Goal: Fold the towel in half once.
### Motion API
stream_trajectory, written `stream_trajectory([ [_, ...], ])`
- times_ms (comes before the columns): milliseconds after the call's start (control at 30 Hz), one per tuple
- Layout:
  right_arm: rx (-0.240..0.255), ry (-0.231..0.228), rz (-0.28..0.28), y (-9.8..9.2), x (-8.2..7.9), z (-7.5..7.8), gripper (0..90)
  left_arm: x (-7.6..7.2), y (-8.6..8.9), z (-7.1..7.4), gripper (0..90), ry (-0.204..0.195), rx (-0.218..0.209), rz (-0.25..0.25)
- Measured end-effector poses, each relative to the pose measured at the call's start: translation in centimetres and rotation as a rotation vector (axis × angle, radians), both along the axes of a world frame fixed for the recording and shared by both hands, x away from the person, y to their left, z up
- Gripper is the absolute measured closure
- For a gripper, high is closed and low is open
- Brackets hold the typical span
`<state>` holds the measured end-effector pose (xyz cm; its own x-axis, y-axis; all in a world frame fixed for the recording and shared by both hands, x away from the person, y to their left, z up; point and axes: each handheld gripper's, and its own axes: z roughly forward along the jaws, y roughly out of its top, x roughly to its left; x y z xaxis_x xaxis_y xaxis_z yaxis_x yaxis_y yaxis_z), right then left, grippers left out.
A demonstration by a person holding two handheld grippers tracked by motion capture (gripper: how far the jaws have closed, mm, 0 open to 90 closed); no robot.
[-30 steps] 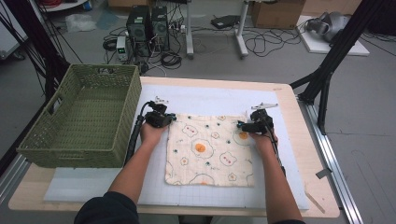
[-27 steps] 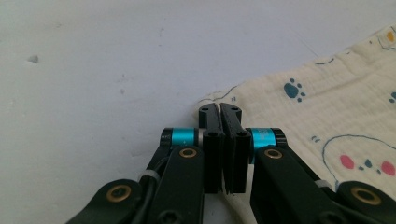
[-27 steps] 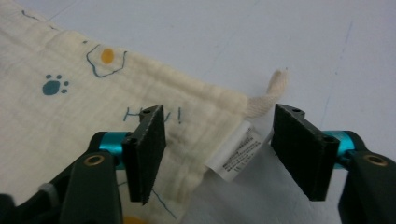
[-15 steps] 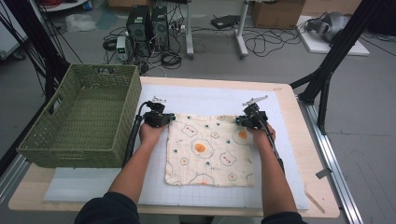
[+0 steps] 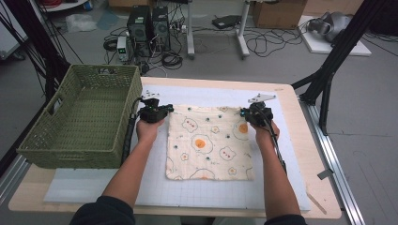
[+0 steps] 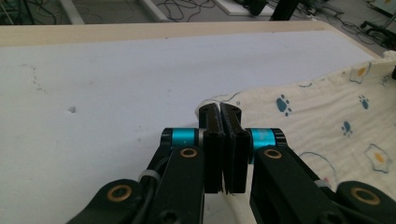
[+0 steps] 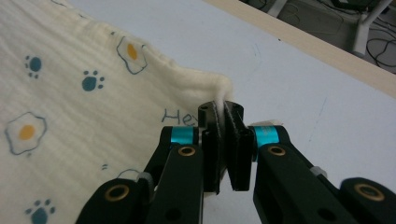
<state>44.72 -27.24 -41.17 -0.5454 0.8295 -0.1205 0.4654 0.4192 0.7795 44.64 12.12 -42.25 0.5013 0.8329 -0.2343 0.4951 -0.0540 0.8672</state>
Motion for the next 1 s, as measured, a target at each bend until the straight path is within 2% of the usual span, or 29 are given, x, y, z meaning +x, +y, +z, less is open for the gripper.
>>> stream_trajectory([
  [200, 0.032, -0.013, 0.024, -0.8, -1.6, 0.3, 86.3, -1.2, -0.3, 1.4, 87.4, -0.017, -0.007, -0.039],
  [267, 0.035, -0.024, 0.035, -0.9, -2.3, 0.6, 86.3, -1.7, -0.4, 1.9, 87.4, -0.025, 0.009, -0.06],
  [300, 0.04, -0.025, 0.038, -0.9, -2.7, 0.7, 86.3, -2.0, -0.5, 2.2, 87.4, -0.031, 0.024, -0.072],
  [367, 0.042, -0.039, 0.052, -1.0, -3.3, 0.9, 86.3, -2.8, -0.4, 2.4, 87.4, -0.061, 0.017, -0.079],
  [500, 0.044, -0.048, 0.07, -1.1, -4.5, 1.2, 86.3, -4.2, 0.3, 2.3, 87.4, -0.059, -0.009, -0.087],
  [667, 0.042, -0.059, 0.098, -0.9, -5.8, 1.4, 86.3, -5.9, 0.6, 2.1, 87.4, -0.075, -0.029, -0.107],
  [767, 0.024, -0.048, 0.11, -0.7, -6.5, 1.7, 86.2, -6.8, 0.8, 1.8, 87.4, -0.08, -0.033, -0.118],
  [833, 0.012, -0.056, 0.125, -0.5, -7.0, 2.0, 86.2, -7.4, 0.8, 1.8, 87.4, -0.072, -0.012, -0.137],
  [867, 0.008, -0.057, 0.128, -0.4, -7.3, 2.2, 86.2, -7.8, 0.8, 1.7, 87.3, -0.089, -0.009, -0.135],
  [1000, 0.0, -0.068, 0.141, -0.2, -8.6, 2.1, 86.2, -9.1, 1.0, 1.6, 87.4, -0.1, -0.021, -0.152],
])
